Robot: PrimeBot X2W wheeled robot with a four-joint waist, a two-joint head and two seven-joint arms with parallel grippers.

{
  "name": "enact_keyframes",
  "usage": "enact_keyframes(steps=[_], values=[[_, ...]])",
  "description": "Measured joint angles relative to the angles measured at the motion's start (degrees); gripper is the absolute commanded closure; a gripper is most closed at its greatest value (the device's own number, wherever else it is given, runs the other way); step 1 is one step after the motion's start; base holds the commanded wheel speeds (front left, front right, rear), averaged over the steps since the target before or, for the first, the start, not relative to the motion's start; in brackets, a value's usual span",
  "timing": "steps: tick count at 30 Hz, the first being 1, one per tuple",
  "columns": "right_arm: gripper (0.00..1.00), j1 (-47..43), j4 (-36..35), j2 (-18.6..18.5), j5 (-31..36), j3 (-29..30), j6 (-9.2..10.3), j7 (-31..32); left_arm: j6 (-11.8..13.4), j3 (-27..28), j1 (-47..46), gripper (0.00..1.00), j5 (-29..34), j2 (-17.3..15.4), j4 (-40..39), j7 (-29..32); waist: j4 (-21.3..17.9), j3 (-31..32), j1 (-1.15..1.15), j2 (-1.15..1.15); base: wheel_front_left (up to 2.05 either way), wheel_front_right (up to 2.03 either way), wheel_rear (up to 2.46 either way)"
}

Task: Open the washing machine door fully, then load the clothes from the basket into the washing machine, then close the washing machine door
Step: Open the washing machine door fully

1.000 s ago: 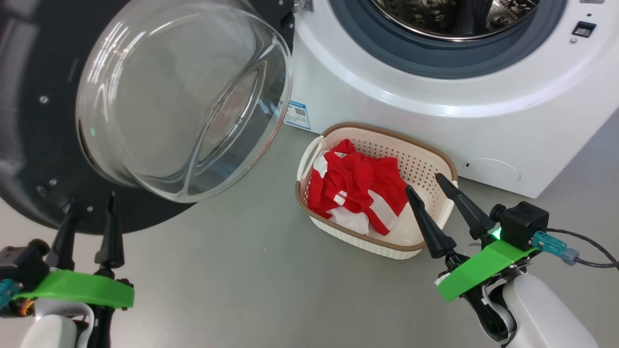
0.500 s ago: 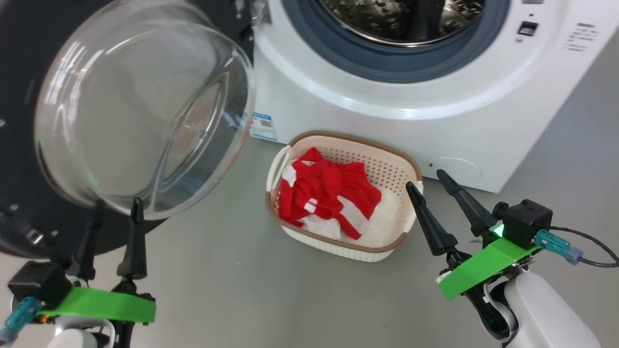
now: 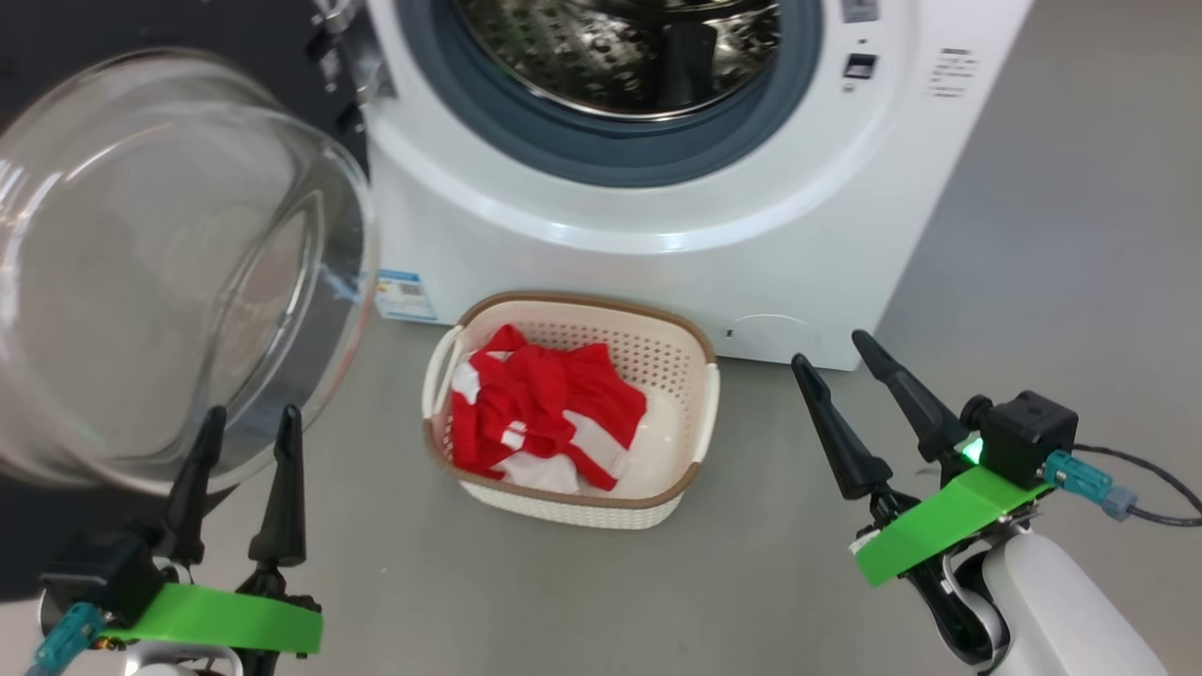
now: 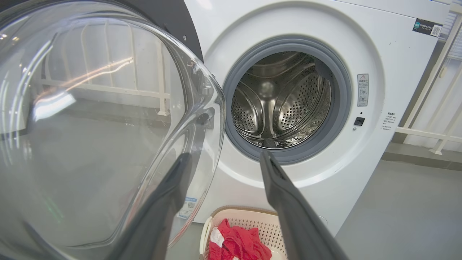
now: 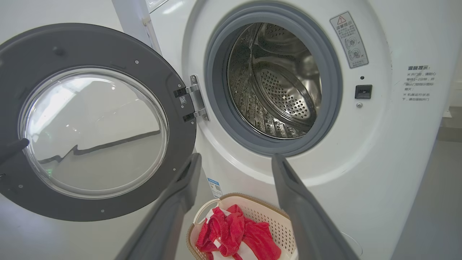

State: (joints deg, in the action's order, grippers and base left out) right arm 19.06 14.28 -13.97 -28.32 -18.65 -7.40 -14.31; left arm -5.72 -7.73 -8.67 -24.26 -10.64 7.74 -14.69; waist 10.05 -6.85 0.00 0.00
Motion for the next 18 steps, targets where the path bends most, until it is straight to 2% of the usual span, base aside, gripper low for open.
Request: enact_keyframes(steps=[7, 18], values=[[0.0, -0.91, -0.01, 0.02, 0.23, 0.1, 0.0, 0.0, 0.22, 0.31, 0.69, 0.0, 0.27, 0.74, 0.0, 0.0, -5.41, 1.53, 0.0, 0.0, 0.0, 0.0, 0.0], [0.0, -1.71, -0.16, -0.16, 0.58, 0.43, 0.0, 0.0, 0.51, 2.53, 3.93, 0.0, 0.98, 2.31, -0.3, 0.0, -11.12, 3.5, 0.0, 0.0, 0.0, 0.0, 0.0]])
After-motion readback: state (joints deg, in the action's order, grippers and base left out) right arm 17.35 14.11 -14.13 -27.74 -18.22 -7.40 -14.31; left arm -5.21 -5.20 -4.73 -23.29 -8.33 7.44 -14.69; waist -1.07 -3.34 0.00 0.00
